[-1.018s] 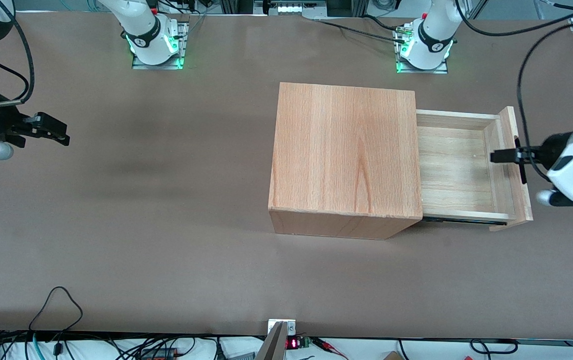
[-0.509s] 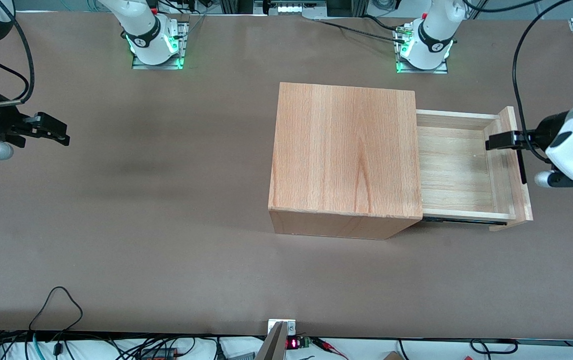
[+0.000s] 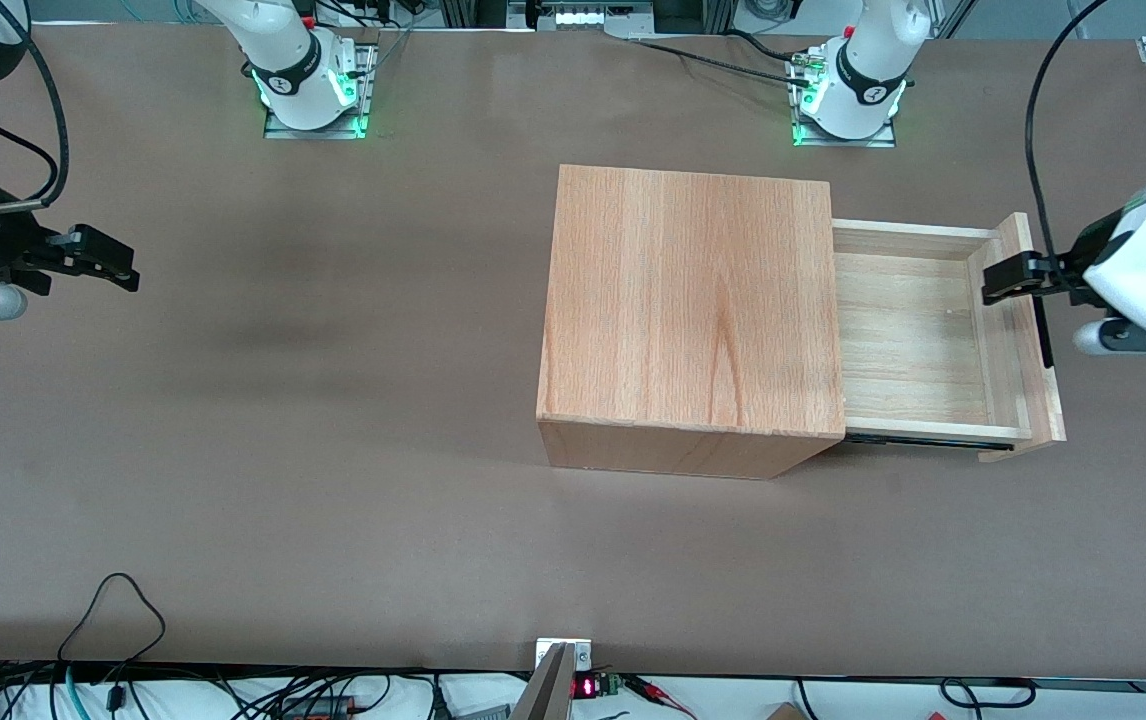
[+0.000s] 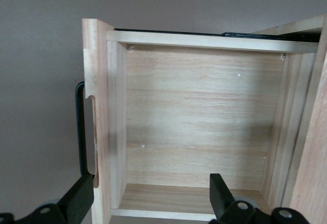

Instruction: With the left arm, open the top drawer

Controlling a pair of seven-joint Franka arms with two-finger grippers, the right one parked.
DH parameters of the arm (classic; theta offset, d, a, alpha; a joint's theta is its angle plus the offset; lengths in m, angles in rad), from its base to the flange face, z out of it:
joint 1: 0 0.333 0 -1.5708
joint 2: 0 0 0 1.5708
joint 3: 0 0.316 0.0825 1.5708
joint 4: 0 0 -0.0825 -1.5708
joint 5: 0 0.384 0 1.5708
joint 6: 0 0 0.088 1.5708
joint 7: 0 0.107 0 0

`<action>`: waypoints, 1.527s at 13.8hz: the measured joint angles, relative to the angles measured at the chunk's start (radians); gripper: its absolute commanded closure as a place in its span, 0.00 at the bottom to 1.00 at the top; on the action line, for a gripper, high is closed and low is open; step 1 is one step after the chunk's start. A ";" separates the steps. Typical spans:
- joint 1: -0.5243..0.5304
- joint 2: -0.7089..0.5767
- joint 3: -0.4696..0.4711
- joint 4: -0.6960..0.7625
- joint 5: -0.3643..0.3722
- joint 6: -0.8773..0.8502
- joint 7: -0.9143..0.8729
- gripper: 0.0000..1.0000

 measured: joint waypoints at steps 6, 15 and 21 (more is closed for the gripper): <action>0.012 -0.081 -0.006 -0.076 0.000 -0.005 -0.001 0.00; 0.045 -0.082 -0.034 -0.078 0.000 0.040 0.001 0.00; 0.060 -0.081 -0.039 -0.079 0.000 0.067 0.001 0.00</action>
